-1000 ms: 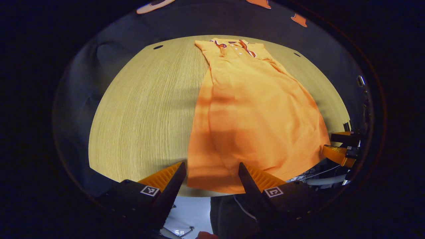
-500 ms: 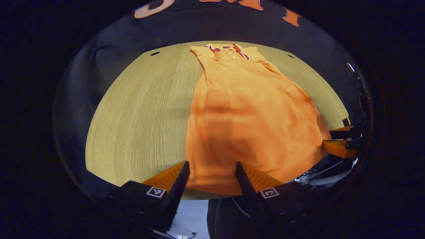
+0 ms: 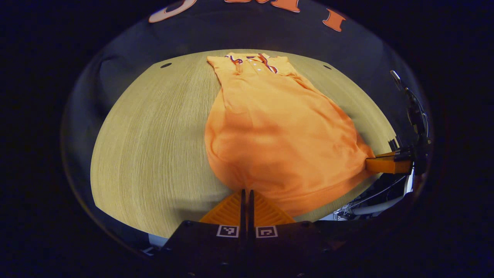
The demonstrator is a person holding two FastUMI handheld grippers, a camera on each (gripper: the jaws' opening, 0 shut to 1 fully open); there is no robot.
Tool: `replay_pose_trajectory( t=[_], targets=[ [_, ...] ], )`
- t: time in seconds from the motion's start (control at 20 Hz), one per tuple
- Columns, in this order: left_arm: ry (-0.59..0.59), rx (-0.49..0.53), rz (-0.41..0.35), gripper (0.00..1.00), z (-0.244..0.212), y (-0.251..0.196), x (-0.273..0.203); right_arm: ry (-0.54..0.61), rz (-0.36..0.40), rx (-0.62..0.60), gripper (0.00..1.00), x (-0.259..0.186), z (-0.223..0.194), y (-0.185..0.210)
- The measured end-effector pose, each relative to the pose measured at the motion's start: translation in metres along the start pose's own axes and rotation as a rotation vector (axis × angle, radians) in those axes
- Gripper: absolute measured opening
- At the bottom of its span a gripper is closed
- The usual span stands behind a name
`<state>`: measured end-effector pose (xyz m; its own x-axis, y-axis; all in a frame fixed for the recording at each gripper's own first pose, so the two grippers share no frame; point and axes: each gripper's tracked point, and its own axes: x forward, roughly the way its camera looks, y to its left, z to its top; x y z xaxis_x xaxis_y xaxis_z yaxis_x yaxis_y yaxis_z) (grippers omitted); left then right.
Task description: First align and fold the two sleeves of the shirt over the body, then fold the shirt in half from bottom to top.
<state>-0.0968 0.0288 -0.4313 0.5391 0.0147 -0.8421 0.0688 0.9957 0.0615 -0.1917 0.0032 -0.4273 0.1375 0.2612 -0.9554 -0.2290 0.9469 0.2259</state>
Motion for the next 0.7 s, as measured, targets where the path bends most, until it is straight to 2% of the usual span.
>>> replay_pose_trajectory(
  t=[0.1,0.25,0.45,0.7],
  targets=[
    [-0.019,0.022,0.016,0.01,0.011,0.005,-0.003,-0.046,0.035,0.046,0.04,-0.002,0.015,0.003],
    [-0.061,0.012,0.002,0.01,0.031,0.005,-0.011,-0.086,0.066,0.085,0.04,-0.006,0.035,0.003],
    [-0.127,-0.050,-0.025,0.01,0.074,0.008,-0.017,-0.139,0.092,0.091,0.04,-0.011,0.062,0.005],
    [-0.185,-0.028,-0.016,0.02,0.115,0.015,-0.020,-0.182,0.096,0.070,0.04,-0.016,0.091,0.005]
  ],
)
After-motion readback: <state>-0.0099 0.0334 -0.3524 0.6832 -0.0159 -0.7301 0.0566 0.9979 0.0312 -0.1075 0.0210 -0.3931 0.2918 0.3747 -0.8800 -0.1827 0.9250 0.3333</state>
